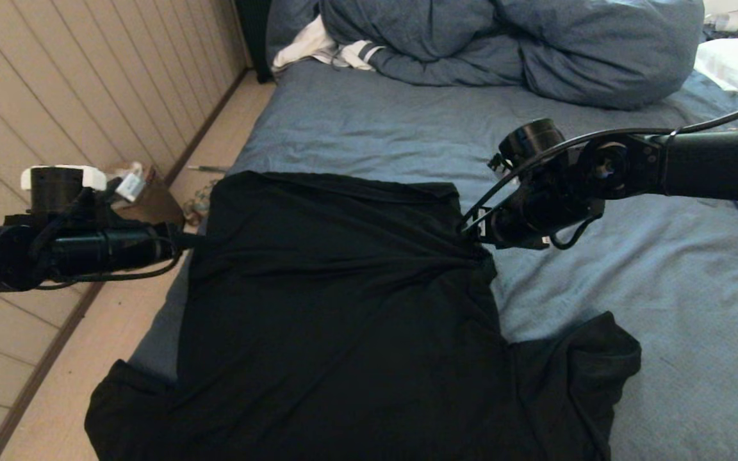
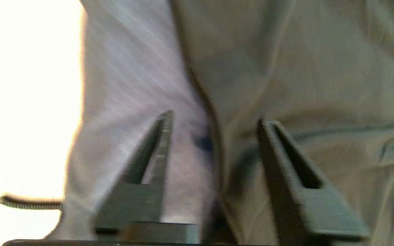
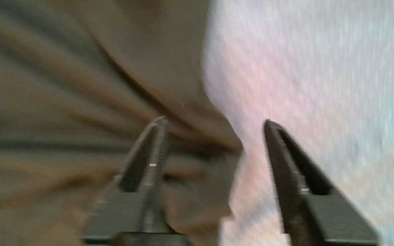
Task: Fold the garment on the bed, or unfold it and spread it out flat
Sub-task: Unford the black T-shirt
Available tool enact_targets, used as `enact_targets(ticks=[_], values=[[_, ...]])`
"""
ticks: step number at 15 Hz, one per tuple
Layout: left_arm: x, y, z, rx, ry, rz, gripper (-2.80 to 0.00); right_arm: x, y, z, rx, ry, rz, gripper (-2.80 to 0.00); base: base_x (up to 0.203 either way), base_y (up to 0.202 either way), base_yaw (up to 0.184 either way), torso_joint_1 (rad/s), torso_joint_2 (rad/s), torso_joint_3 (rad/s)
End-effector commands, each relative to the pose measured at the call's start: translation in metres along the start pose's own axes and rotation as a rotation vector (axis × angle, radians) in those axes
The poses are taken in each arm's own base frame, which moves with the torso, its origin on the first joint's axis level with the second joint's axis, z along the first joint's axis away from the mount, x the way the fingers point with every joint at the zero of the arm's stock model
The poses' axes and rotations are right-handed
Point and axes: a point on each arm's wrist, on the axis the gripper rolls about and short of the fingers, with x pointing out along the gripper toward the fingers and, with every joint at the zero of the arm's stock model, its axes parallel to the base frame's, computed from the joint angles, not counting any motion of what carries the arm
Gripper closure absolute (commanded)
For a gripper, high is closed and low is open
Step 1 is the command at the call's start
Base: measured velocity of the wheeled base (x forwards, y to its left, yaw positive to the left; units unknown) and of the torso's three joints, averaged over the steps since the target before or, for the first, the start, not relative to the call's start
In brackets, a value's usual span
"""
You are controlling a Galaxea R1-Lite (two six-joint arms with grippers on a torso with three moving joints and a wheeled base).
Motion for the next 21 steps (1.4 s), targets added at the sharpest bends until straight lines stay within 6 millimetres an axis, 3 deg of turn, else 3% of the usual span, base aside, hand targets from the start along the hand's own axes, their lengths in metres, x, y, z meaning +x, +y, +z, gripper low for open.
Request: enact_targets(ticks=[1, 3, 5, 6, 15, 21], values=[[-0.015, 0.008, 0.018, -0.027, -0.095, 0.014, -2.80, -0.009, 0.004, 0.014, 0.010, -0.085, 0.030, -2.80, 0.000, 0.000, 0.000, 0.000, 0.00, 0.000], [-0.023, 0.014, 0.036, -0.102, -0.208, 0.007, -2.80, -0.006, 0.009, 0.026, 0.013, -0.142, 0.046, -2.80, 0.000, 0.000, 0.000, 0.000, 0.00, 0.000], [-0.027, 0.017, 0.043, -0.115, -0.280, 0.002, -2.80, 0.017, 0.016, 0.030, -0.020, -0.196, 0.060, -2.80, 0.000, 0.000, 0.000, 0.000, 0.00, 0.000], [-0.027, 0.018, 0.041, -0.115, -0.286, 0.003, -2.80, 0.024, 0.021, 0.029, -0.037, -0.215, 0.072, 0.00, 0.000, 0.000, 0.000, 0.000, 0.00, 0.000], [-0.017, 0.021, 0.017, -0.109, -0.259, -0.012, -2.80, 0.066, 0.035, 0.022, -0.086, -0.272, 0.075, 0.00, 0.000, 0.000, 0.000, 0.000, 0.00, 0.000], [-0.002, 0.015, 0.002, -0.104, -0.230, -0.034, -2.80, 0.114, 0.032, 0.020, -0.213, -0.442, -0.103, 0.00, 0.000, 0.000, 0.000, 0.000, 0.00, 0.000]])
